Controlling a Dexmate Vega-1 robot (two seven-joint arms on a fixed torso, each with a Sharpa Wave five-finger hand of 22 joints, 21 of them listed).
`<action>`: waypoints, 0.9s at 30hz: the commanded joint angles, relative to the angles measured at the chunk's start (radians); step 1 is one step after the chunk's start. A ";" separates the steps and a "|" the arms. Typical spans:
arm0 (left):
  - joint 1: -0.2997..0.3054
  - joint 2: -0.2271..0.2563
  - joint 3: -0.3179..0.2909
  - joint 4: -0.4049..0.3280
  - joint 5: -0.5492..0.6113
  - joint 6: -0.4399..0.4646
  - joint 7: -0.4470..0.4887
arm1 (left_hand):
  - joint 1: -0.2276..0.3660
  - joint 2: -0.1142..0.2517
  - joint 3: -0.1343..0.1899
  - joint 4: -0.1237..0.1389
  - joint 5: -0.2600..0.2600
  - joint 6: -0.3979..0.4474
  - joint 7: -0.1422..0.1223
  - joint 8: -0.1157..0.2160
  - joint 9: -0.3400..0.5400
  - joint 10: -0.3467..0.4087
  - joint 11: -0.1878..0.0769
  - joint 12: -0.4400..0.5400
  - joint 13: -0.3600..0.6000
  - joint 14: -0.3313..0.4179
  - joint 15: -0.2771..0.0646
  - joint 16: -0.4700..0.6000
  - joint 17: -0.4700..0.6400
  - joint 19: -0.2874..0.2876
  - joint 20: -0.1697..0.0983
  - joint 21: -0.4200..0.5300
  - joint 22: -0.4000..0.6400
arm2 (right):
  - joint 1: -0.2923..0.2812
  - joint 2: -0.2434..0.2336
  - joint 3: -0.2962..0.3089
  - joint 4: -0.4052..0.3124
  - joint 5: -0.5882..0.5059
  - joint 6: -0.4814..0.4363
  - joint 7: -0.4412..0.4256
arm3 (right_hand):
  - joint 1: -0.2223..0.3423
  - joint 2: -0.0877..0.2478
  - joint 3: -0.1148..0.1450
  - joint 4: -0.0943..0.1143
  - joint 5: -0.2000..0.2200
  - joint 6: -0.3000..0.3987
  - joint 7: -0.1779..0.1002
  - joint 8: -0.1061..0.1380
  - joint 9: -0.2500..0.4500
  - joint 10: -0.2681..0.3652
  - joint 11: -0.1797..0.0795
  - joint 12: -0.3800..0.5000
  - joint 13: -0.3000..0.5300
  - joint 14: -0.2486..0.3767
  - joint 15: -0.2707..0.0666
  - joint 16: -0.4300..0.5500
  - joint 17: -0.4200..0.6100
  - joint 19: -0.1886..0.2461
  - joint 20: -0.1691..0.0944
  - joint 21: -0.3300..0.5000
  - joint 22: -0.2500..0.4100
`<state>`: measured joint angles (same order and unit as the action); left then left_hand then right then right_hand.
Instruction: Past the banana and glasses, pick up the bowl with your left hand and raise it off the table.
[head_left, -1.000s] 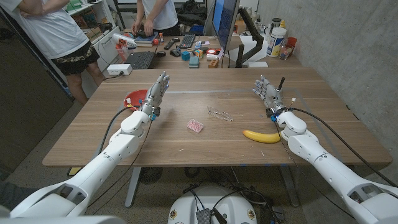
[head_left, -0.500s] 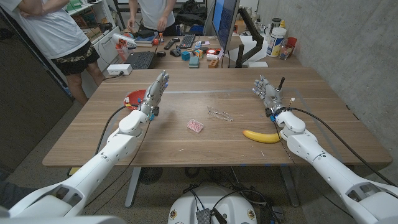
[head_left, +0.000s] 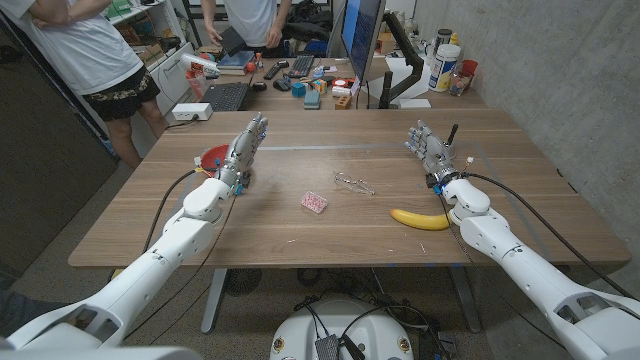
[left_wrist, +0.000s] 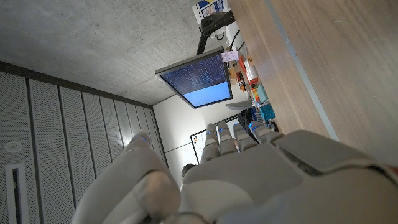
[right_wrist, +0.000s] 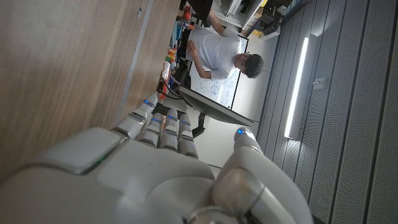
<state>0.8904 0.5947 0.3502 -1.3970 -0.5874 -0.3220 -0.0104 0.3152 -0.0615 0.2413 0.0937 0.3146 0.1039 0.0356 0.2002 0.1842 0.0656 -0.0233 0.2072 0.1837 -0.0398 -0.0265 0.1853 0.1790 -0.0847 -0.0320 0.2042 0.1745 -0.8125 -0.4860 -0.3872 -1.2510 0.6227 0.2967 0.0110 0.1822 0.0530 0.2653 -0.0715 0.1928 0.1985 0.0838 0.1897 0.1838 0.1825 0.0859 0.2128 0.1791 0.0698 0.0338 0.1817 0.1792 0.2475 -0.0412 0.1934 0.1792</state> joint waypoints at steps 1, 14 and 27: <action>0.043 0.028 -0.022 -0.041 -0.010 -0.018 -0.007 | 0.015 0.003 0.003 -0.004 0.004 0.009 0.001 0.005 0.001 0.008 0.005 0.003 0.004 0.004 0.003 0.006 0.003 -0.003 -0.054 0.002 0.006 | -0.001 0.004 -0.005 -0.005 -0.004 0.001 -0.001 | 0.006 0.006 0.002 -0.001 0.002 0.007 0.002 0.006 0.003 0.007 0.001 0.003 0.005 0.012 -0.002 0.004 0.003 0.006 -0.011 0.007 0.003; 0.084 0.061 -0.048 -0.082 -0.012 -0.028 -0.005 | 0.017 0.005 0.001 -0.005 0.003 0.010 0.000 0.004 0.001 0.009 0.006 0.003 0.004 0.005 0.002 0.006 0.003 -0.004 -0.049 0.001 0.006 | 0.000 0.003 -0.007 -0.016 -0.008 -0.002 -0.006 | 0.006 0.006 0.001 -0.002 0.002 0.006 0.001 0.005 0.003 0.008 -0.001 0.002 0.005 0.013 -0.003 0.004 0.003 0.006 -0.010 0.006 0.003; 0.118 0.086 -0.068 -0.119 -0.008 -0.038 0.000 | 0.020 0.007 0.000 -0.006 0.003 0.011 -0.001 0.003 0.001 0.009 0.004 0.002 0.005 0.005 0.001 0.005 0.003 -0.005 -0.048 0.000 0.006 | 0.000 -0.001 -0.008 -0.028 -0.013 -0.006 -0.010 | 0.006 0.006 0.000 -0.002 0.001 0.007 0.000 0.005 0.003 0.009 -0.001 0.002 0.005 0.014 -0.003 0.004 0.003 0.007 -0.011 0.007 0.003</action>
<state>0.9804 0.6621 0.2993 -1.4890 -0.5965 -0.3472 -0.0136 0.3244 -0.0523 0.2413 0.0937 0.3145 0.1038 0.0356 0.2002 0.1840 0.0708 -0.0179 0.2071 0.1836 -0.0371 -0.0238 0.1852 0.1790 -0.0847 -0.0320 0.2041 0.1795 -0.8127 -0.4844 -0.3934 -1.2695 0.6127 0.2961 0.0043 0.1822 0.0530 0.2652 -0.0715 0.1928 0.1983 0.0839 0.1897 0.1837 0.1823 0.0857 0.2128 0.1789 0.0752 0.0283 0.1817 0.1790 0.2474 -0.0411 0.1934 0.1791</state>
